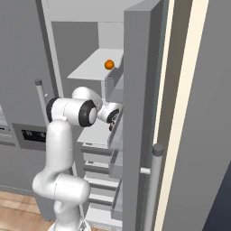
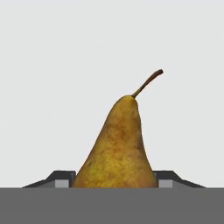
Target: Pick up the pear and tangerine from the fridge and place one fruit on each plate on the dining counter.
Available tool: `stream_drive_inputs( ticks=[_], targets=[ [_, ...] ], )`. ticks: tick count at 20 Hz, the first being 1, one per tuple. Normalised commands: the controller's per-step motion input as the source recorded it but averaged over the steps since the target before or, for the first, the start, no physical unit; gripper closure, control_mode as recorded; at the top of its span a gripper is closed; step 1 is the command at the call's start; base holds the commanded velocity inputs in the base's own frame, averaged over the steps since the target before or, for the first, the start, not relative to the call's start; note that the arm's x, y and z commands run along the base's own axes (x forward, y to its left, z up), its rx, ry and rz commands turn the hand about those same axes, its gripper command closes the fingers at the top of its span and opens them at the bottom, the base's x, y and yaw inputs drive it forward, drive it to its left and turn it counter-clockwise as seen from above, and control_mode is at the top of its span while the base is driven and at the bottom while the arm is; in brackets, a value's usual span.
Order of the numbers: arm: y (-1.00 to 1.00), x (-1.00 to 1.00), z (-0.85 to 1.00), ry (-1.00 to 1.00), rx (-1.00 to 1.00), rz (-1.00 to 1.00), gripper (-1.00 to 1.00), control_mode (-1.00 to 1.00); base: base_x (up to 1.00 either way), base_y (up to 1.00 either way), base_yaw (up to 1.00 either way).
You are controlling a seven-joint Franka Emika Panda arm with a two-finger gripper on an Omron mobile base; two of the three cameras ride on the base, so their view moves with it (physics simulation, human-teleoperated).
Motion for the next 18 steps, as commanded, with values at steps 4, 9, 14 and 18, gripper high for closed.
stream_drive_inputs(
  ticks=[4,9,14,18],
  targets=[
    [0.00,-0.25,-0.13,-0.05,0.00,0.00,1.00,-1.00,0.00,0.00,0.00],
    [0.00,-0.82,0.00,-0.20,0.00,0.00,1.00,-1.00,0.00,0.00,0.00],
    [-0.01,-0.82,0.27,-0.08,0.00,0.00,1.00,-1.00,0.00,0.00,0.00],
    [-0.01,-0.84,0.48,-0.02,0.00,0.00,1.00,-1.00,0.00,0.00,0.00]
  ],
)
